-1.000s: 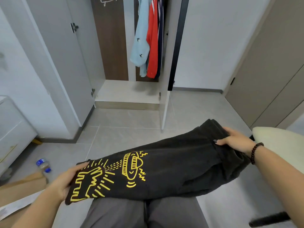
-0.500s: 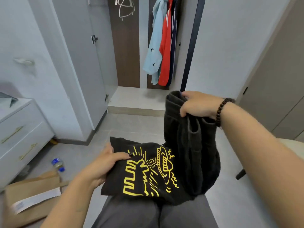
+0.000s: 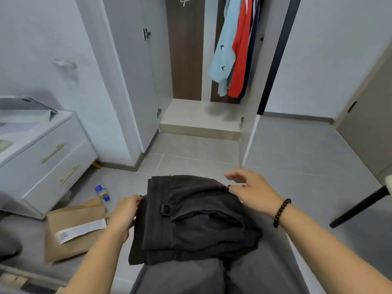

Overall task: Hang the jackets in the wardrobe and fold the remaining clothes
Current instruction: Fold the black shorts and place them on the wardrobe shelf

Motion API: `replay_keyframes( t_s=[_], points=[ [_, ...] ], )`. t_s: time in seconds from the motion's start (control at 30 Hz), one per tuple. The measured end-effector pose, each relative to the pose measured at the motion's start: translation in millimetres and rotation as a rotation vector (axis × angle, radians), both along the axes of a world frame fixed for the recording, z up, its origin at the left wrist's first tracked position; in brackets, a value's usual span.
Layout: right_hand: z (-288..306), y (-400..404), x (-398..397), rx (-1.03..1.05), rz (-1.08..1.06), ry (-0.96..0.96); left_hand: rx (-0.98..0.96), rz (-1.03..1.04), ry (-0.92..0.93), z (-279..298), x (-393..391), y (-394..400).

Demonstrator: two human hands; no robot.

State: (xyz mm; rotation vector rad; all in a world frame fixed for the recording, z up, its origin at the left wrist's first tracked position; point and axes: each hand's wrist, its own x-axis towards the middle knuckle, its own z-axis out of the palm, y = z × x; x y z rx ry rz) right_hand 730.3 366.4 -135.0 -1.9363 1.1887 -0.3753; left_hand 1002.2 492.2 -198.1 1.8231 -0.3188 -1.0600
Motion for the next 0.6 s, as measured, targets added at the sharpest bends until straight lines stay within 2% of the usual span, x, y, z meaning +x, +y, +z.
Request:
replay_keyframes(
  t_s=[0.1,0.2,0.3,0.4,0.5,0.6],
  points=[
    [-12.5,-1.6,-38.1,0.053,-0.007,0.113,0.012,-0.078,-0.437,23.5,3.2,-36.9],
    [-29.3,12.7,-54.5,0.156,0.130,0.167,-0.064,-0.453,-0.766,48.9,-18.1,-82.5],
    [-43.8,30.2,-55.6,0.229,0.230,0.140,-0.030,-0.915,-0.879,52.8,-63.4,-130.3],
    [-59.8,41.7,-48.3,0.200,0.252,0.047,0.191,-1.213,-1.041,39.5,-99.9,-161.9],
    [-78.6,48.1,-36.9,0.100,0.211,-0.017,0.439,-1.368,-1.180,20.8,-111.6,-180.0],
    [-96.4,55.9,-26.3,0.013,0.151,-0.083,0.580,-1.403,-1.156,11.3,-104.4,-193.2]
  ],
)
